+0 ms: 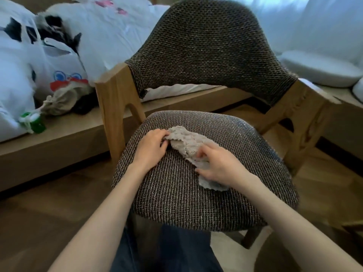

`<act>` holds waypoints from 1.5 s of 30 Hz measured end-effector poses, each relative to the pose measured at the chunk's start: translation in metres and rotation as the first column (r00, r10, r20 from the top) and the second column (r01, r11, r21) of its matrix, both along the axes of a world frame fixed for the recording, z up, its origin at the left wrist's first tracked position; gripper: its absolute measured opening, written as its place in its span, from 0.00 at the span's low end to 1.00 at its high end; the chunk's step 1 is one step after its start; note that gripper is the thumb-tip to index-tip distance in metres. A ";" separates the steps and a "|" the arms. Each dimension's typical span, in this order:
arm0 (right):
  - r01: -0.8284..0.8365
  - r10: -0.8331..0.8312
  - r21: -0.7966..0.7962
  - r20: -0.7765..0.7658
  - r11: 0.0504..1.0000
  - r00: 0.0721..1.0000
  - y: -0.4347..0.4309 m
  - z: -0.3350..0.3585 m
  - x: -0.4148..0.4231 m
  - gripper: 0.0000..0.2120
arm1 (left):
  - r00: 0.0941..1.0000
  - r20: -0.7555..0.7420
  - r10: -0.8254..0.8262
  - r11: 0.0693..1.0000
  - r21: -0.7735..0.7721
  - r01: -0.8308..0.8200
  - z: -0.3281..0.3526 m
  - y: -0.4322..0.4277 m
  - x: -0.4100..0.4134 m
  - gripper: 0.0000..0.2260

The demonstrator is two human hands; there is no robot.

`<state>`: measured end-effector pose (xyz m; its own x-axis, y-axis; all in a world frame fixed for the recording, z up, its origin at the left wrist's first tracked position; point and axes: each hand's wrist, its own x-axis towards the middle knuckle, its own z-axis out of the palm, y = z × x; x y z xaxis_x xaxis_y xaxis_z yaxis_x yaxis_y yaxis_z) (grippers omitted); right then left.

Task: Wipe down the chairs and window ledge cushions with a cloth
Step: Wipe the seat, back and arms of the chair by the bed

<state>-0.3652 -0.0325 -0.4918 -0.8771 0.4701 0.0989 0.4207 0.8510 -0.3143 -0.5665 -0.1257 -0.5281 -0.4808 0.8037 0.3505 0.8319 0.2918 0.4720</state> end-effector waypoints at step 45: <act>0.350 -0.341 -0.024 -0.289 0.937 0.894 0.101 0.046 -0.002 0.10 | 0.953 0.299 0.039 0.966 0.231 -0.112 0.100 0.027 -0.033 0.05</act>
